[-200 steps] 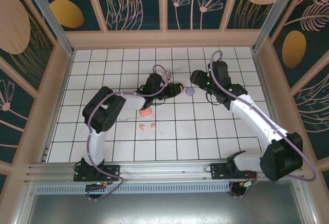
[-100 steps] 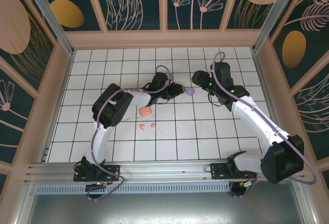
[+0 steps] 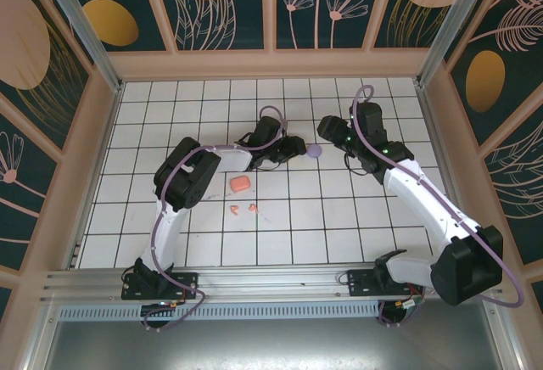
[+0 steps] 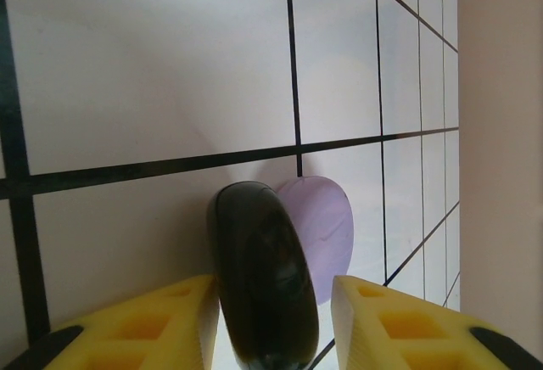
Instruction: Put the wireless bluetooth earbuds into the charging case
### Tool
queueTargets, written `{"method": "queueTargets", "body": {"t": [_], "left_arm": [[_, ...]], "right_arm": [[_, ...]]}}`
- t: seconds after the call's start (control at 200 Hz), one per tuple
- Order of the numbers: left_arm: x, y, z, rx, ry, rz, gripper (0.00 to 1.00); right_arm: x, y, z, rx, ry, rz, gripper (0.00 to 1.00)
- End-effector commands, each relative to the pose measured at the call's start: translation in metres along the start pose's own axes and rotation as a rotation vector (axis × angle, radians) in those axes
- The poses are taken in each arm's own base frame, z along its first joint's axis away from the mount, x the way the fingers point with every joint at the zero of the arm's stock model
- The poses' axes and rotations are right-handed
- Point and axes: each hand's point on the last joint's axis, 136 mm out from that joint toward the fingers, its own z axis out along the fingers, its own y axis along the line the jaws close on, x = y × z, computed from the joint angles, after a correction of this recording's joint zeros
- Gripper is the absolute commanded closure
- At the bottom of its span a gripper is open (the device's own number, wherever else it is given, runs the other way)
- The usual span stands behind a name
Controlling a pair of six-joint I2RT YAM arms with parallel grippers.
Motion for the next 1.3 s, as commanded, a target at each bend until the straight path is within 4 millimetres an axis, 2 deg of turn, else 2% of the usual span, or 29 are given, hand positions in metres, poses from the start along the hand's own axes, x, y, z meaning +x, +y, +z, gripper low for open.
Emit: {"method": "queueTargets", "body": {"t": [0.0,0.395,0.52,0.6,0.671,0.801,0.891,0.911,0.936,1.026,1.161,1.266,1.296], "left_arm": [[0.000,0.019,-0.005,-0.097,-0.012,0.006,0.57],[-0.024,0.015,-0.042,-0.252,-0.111,0.140,0.49],[-0.037,0.005,-0.058,-0.274,-0.153,0.195,0.48],[-0.050,-0.009,-0.075,-0.284,-0.201,0.248,0.47],[-0.064,-0.022,-0.095,-0.295,-0.260,0.298,0.46],[-0.091,-0.045,-0.145,-0.332,-0.402,0.389,0.44],[-0.107,-0.051,-0.183,-0.361,-0.507,0.420,0.40],[-0.110,-0.048,-0.188,-0.373,-0.520,0.422,0.40],[-0.115,-0.055,-0.205,-0.364,-0.559,0.424,0.39],[-0.127,-0.050,-0.242,-0.385,-0.646,0.408,0.34],[-0.140,-0.035,-0.295,-0.454,-0.779,0.383,0.15],[-0.146,-0.024,-0.323,-0.485,-0.841,0.370,0.02],[-0.148,-0.021,-0.329,-0.488,-0.852,0.364,0.01]], "right_arm": [[-0.016,0.013,-0.013,-0.055,-0.055,-0.013,0.33],[-0.019,0.014,-0.021,-0.050,-0.061,-0.012,0.32],[-0.015,0.012,-0.021,-0.045,-0.051,-0.014,0.32],[-0.008,0.011,-0.020,-0.042,-0.031,-0.023,0.32],[0.003,0.010,-0.017,-0.039,-0.004,-0.038,0.32],[0.029,0.016,-0.009,-0.035,0.058,-0.089,0.32],[0.049,0.022,-0.002,-0.033,0.111,-0.124,0.31],[0.053,0.023,0.000,-0.027,0.117,-0.133,0.31],[0.058,0.026,0.002,-0.027,0.127,-0.142,0.31],[0.080,0.037,0.012,-0.026,0.174,-0.180,0.31],[0.114,0.053,0.029,-0.013,0.248,-0.248,0.29],[0.139,0.065,0.043,0.006,0.302,-0.303,0.27],[0.146,0.068,0.047,0.010,0.319,-0.318,0.26]]}}
